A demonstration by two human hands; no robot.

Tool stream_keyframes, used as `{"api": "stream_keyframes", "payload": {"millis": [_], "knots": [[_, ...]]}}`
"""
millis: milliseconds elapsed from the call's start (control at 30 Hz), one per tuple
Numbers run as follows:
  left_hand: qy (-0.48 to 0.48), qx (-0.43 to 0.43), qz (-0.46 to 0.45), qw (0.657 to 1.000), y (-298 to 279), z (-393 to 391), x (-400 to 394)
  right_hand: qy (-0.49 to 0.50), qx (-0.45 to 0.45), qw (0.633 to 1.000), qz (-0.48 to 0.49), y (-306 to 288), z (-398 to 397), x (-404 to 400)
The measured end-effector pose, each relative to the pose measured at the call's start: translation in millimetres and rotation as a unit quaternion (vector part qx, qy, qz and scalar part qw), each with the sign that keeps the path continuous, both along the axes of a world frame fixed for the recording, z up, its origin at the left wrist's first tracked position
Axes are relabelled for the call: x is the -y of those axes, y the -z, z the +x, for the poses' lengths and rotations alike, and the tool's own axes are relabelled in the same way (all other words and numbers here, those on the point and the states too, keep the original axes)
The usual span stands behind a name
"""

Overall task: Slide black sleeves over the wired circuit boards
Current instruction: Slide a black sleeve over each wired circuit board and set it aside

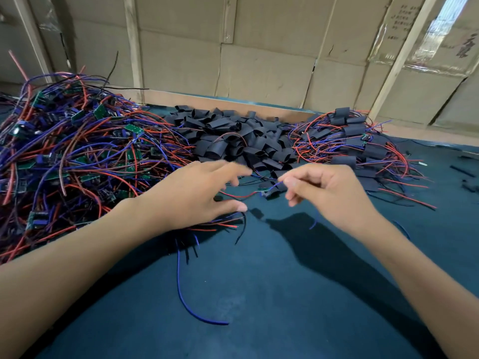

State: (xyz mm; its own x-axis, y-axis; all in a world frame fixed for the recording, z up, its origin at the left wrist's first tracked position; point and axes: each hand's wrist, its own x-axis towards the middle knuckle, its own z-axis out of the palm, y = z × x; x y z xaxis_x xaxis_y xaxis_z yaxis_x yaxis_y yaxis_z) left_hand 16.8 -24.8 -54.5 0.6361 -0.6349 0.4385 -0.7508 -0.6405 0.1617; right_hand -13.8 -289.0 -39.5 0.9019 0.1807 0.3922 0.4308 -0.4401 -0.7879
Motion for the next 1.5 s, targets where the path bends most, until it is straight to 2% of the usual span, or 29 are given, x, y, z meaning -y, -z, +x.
{"api": "stream_keyframes", "payload": {"millis": [67, 133, 233, 267, 333, 367, 433, 500, 633, 733, 833, 933, 1000, 1100, 1167, 1300, 1433, 1500], "knots": [[0.001, 0.042, 0.055, 0.998, 0, 4, -5, 0.007, -0.008, 1.000, 0.003, -6, 4, 15], [0.020, 0.055, 0.054, 0.997, 1, 5, -7, 0.000, -0.030, 0.998, -0.057, -7, 8, 25], [0.026, 0.067, 0.022, 0.997, 1, 5, -4, 0.049, 0.042, 0.971, -0.231, 2, 6, 28], [0.027, 0.064, 0.008, 0.998, 2, 5, -3, 0.049, 0.074, 0.966, -0.241, 4, 3, 23], [0.039, 0.067, -0.009, 0.997, 2, 3, -1, 0.007, 0.078, 0.968, -0.239, 6, -2, 8], [0.043, 0.072, -0.005, 0.996, 2, 1, 0, -0.014, 0.068, 0.960, -0.270, 8, -4, 1], [0.048, 0.101, 0.024, 0.993, 3, 0, 2, -0.030, 0.079, 0.919, -0.386, 13, -2, -10], [0.041, 0.100, 0.064, 0.992, 4, 0, 2, -0.034, 0.102, 0.889, -0.445, 15, -1, -15], [0.043, 0.039, 0.116, 0.992, 5, 2, -2, -0.042, 0.132, 0.889, -0.437, 10, -4, -11], [0.051, 0.070, 0.118, 0.989, 5, 1, 1, -0.036, 0.125, 0.903, -0.410, 5, -11, -9], [0.019, 0.126, 0.133, 0.983, 7, -2, 7, -0.055, 0.077, 0.909, -0.407, 4, -19, -16], [-0.002, 0.100, 0.138, 0.985, 5, -5, 11, -0.084, 0.055, 0.920, -0.378, 4, -24, -25], [-0.008, 0.086, 0.136, 0.987, 2, -6, 12, -0.064, 0.072, 0.929, -0.358, 1, -24, -27], [0.004, 0.088, 0.107, 0.990, -5, -7, 15, -0.025, 0.110, 0.893, -0.435, -9, -23, -22], [0.012, 0.065, 0.083, 0.994, -12, -1, 16, -0.021, 0.107, 0.891, -0.441, -12, -20, -10], [0.016, -0.081, -0.049, 0.995, -19, 16, 28, -0.024, 0.121, 0.932, -0.341, -8, -6, 9], [-0.013, -0.135, -0.062, 0.989, -23, 37, 62, 0.009, 0.099, 0.939, -0.329, -1, 1, 14], [-0.064, -0.160, -0.019, 0.985, -20, 49, 79, 0.011, 0.081, 0.933, -0.351, 0, 7, 21]]}}
